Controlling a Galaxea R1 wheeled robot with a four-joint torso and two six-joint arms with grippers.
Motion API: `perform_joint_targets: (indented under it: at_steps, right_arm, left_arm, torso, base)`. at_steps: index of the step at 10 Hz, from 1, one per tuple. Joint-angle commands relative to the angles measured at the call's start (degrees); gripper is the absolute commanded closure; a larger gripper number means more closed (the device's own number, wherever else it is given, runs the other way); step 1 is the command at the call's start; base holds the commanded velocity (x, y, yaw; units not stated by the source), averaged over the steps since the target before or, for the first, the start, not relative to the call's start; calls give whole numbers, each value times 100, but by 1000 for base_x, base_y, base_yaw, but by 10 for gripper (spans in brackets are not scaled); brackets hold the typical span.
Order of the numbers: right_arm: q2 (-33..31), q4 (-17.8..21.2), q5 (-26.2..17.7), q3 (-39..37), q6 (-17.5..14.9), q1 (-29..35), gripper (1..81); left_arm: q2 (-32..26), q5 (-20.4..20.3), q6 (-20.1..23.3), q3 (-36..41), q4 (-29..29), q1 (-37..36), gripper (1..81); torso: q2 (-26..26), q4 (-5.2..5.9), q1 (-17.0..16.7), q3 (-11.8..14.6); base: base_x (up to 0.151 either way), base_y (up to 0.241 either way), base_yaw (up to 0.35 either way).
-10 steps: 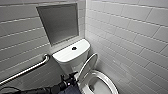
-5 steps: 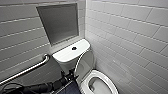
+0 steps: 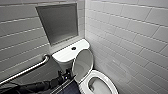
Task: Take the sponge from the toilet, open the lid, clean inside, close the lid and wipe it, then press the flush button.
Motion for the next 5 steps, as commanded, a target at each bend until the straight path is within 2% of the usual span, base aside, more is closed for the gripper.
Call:
perform_joint_targets:
  at_steps: [1,5]
  right_arm:
    - [-226,-124,-258,279,-1,-7,811]
    - [-226,-142,-258,262,-10,-24,811]
  left_arm:
    - [-998,96,368,384,587,-207,10]
    - [-1614,165,385,1641,2103,302,10]
  torso:
    - [0,2,0,0]
    - [0,0,0,2]
  base:
    - [0,0,0]
    - [0,0,0]
